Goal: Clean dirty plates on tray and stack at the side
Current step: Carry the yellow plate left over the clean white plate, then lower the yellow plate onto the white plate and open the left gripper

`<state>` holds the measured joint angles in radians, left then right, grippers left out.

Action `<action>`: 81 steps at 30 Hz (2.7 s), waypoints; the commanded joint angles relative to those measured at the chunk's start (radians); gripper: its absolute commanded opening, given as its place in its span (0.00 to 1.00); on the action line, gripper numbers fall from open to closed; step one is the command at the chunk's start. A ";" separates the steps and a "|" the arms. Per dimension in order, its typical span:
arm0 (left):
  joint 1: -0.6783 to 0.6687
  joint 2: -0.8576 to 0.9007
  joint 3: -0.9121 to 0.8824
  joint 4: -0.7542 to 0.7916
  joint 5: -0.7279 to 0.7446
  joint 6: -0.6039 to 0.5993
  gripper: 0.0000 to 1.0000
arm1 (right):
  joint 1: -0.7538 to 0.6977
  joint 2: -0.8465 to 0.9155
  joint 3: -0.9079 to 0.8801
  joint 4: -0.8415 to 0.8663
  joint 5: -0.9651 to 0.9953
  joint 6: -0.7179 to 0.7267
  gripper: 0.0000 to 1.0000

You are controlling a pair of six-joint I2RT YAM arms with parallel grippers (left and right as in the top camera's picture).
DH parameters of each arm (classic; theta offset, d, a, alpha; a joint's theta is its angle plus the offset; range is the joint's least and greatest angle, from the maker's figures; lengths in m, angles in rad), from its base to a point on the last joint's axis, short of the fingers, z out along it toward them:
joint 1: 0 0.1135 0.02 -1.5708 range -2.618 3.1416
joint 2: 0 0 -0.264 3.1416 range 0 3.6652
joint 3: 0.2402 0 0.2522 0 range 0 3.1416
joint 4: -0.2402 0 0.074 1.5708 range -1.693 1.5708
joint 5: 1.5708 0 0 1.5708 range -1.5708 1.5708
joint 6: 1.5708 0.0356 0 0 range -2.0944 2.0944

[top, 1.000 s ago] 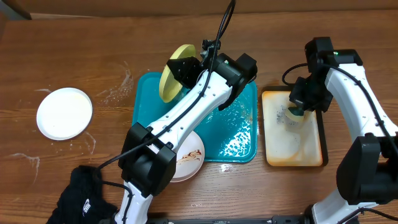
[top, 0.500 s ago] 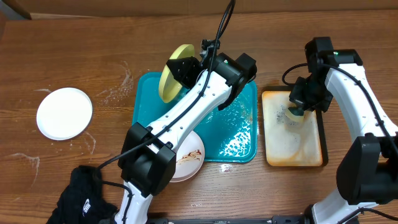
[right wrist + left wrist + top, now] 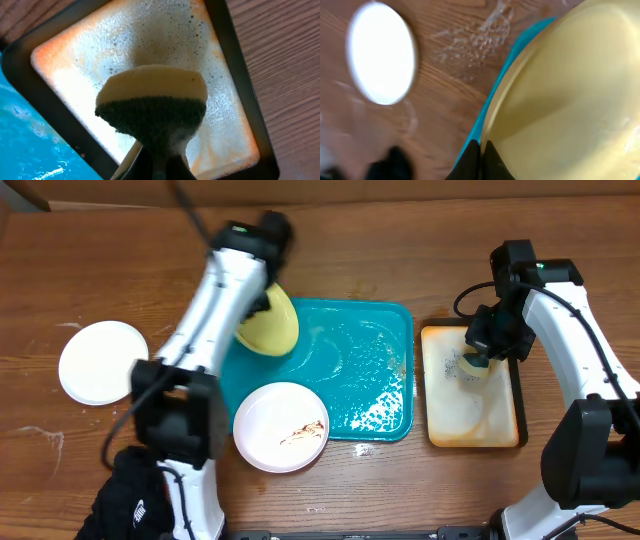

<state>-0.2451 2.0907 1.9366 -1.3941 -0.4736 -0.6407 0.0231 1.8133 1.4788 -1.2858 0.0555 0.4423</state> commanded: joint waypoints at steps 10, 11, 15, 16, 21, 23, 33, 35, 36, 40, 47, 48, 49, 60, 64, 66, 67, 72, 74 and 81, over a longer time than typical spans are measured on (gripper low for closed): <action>0.459 -0.214 -0.050 0.061 0.461 0.139 0.04 | 0.001 -0.005 -0.003 -0.007 -0.026 -0.005 0.04; 0.486 -0.220 -0.082 0.078 0.468 0.141 0.04 | 0.001 -0.005 -0.003 -0.007 -0.029 -0.005 0.04; 0.577 -0.256 -0.218 0.172 0.518 0.168 0.04 | 0.001 -0.005 -0.003 -0.014 -0.029 -0.006 0.04; 0.597 -0.269 -0.259 0.199 0.528 0.170 0.05 | 0.001 -0.005 -0.003 -0.016 -0.029 -0.006 0.04; 0.713 -0.362 -0.509 0.383 0.599 0.177 0.04 | 0.001 -0.005 -0.003 -0.027 -0.029 -0.023 0.04; 0.758 -0.400 -0.588 0.460 0.637 0.196 0.04 | 0.001 -0.005 -0.003 -0.029 -0.028 -0.024 0.04; 1.016 -0.469 -0.750 0.579 0.684 0.200 0.04 | 0.001 -0.005 -0.003 -0.030 -0.035 -0.024 0.04; 1.076 -0.469 -0.782 0.604 0.687 0.198 0.05 | 0.001 -0.005 -0.003 -0.033 -0.035 -0.024 0.04; 1.104 -0.469 -0.799 0.623 0.697 0.196 0.04 | 0.001 -0.005 -0.003 -0.036 -0.035 -0.025 0.04; 1.205 -0.463 -0.864 0.728 0.800 0.196 0.04 | 0.001 -0.005 -0.003 -0.044 -0.035 -0.028 0.04; 1.192 -0.408 -0.870 0.801 0.824 0.196 0.04 | 0.001 -0.005 -0.003 -0.050 -0.035 -0.028 0.04; 1.178 -0.398 -0.870 0.806 0.821 0.196 0.04 | 0.001 -0.005 -0.003 -0.051 -0.036 -0.027 0.04; 1.167 -0.390 -0.870 0.809 0.813 0.196 0.04 | 0.001 -0.005 -0.003 -0.052 -0.036 -0.027 0.04; 1.141 -0.328 -0.865 0.832 0.778 0.179 0.05 | 0.001 -0.005 -0.003 -0.063 -0.035 -0.028 0.04; 1.142 -0.328 -0.865 0.842 0.755 0.165 0.04 | 0.001 -0.005 -0.003 -0.064 -0.035 -0.028 0.04; 1.142 -0.328 -0.865 0.850 0.753 0.165 0.04 | 0.001 -0.005 -0.003 -0.064 -0.035 -0.028 0.04; 1.143 -0.328 -0.865 0.853 0.751 0.165 0.04 | 0.001 -0.005 -0.003 -0.064 -0.035 -0.028 0.04; 1.142 -0.328 -0.865 0.872 0.710 0.166 0.04 | 0.001 -0.005 -0.003 -0.072 -0.035 -0.028 0.04; 1.143 -0.328 -0.865 0.875 0.708 0.166 0.04 | 0.001 -0.005 -0.003 -0.072 -0.035 -0.028 0.04; 1.143 -0.328 -0.849 0.879 0.673 0.167 0.10 | 0.001 -0.005 -0.003 -0.083 -0.035 -0.032 0.04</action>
<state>0.8917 1.7592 1.0721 -0.5217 0.2302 -0.4675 0.0231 1.8133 1.4788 -1.3670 0.0250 0.4175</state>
